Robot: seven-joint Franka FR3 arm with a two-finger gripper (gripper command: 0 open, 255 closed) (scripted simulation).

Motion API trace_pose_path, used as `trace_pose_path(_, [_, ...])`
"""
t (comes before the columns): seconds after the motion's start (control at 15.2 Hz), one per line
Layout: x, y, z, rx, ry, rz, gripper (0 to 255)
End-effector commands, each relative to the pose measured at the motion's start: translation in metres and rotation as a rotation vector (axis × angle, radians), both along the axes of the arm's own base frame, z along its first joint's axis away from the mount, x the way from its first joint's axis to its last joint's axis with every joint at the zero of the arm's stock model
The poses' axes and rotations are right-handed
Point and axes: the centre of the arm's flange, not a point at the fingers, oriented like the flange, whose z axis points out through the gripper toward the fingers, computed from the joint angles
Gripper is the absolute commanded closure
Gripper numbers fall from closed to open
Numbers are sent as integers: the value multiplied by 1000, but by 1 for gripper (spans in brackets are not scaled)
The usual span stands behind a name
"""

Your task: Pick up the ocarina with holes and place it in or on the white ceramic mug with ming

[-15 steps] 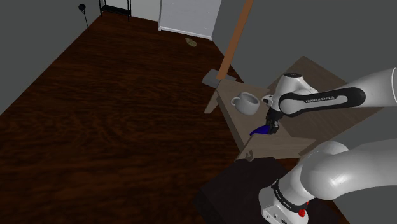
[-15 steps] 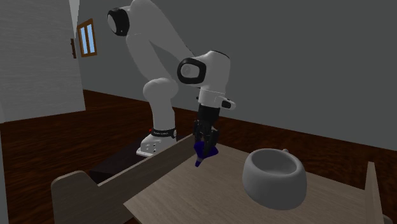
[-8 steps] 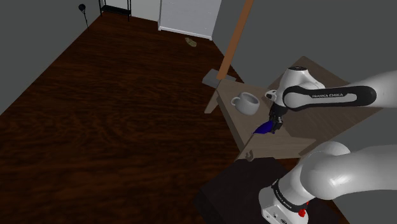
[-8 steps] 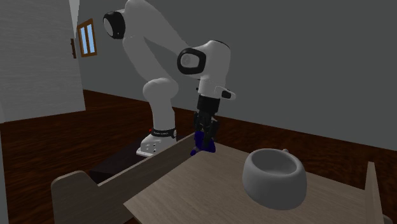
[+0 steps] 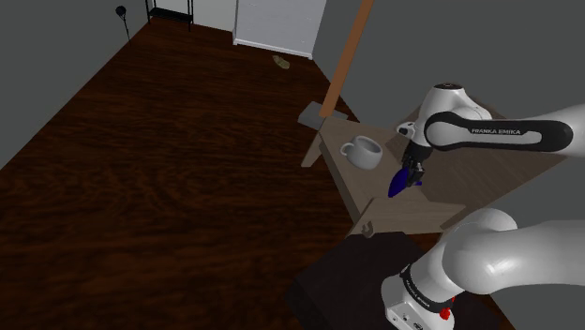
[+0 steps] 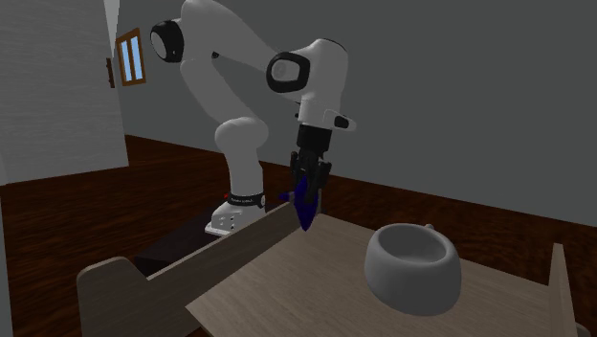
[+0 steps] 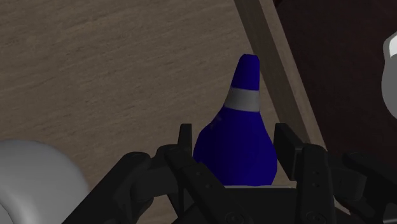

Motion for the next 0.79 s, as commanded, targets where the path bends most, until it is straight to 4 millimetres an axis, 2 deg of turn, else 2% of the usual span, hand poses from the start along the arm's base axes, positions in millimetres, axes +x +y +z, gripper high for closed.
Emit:
trace_pose_path(0.0, [-1,1,11,0,0,0,255])
trace_pose_path(0.73, [-1,1,69,0,0,0,255])
